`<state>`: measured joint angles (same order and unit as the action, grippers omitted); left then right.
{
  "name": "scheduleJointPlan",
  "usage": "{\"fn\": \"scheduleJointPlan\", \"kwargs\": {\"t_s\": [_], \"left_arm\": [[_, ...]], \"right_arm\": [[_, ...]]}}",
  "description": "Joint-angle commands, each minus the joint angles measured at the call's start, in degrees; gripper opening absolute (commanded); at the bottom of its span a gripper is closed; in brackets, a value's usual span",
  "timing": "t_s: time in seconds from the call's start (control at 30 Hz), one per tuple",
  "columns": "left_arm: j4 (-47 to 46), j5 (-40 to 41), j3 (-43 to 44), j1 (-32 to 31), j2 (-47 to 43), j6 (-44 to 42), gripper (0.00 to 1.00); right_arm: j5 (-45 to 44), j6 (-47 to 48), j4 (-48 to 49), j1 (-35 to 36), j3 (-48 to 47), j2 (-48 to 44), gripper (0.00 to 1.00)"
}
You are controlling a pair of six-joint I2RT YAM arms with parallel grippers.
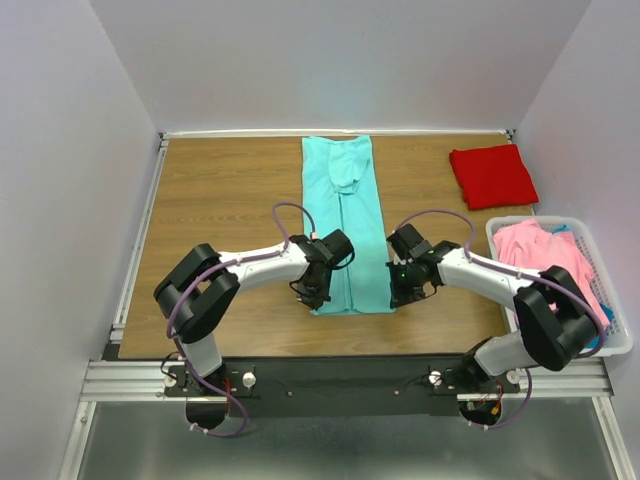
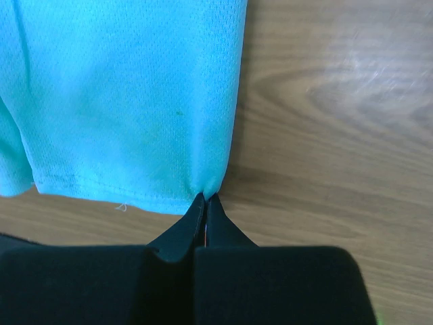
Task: Fold and stack the t-shirts
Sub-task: Fold the tshirt
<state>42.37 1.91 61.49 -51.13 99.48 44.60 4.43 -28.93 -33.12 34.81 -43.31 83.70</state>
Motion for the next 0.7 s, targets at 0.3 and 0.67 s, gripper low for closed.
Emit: {"fn": "scheduleJointPlan", "kwargs": {"t_s": [0.3,0.67], "left_arm": [[0.17,0.19,-1.47,-0.55,-6.05,-1.18,0.00],[-2.91,3.97,12.31,11.31,-3.52,-11.72,0.00]], "right_arm": [[2.62,-0.78,-5.72,0.52,-3.69,-6.36,0.01],[-8.03,5.71,-7.22,-4.30,-25.04,4.70,0.01]]}}
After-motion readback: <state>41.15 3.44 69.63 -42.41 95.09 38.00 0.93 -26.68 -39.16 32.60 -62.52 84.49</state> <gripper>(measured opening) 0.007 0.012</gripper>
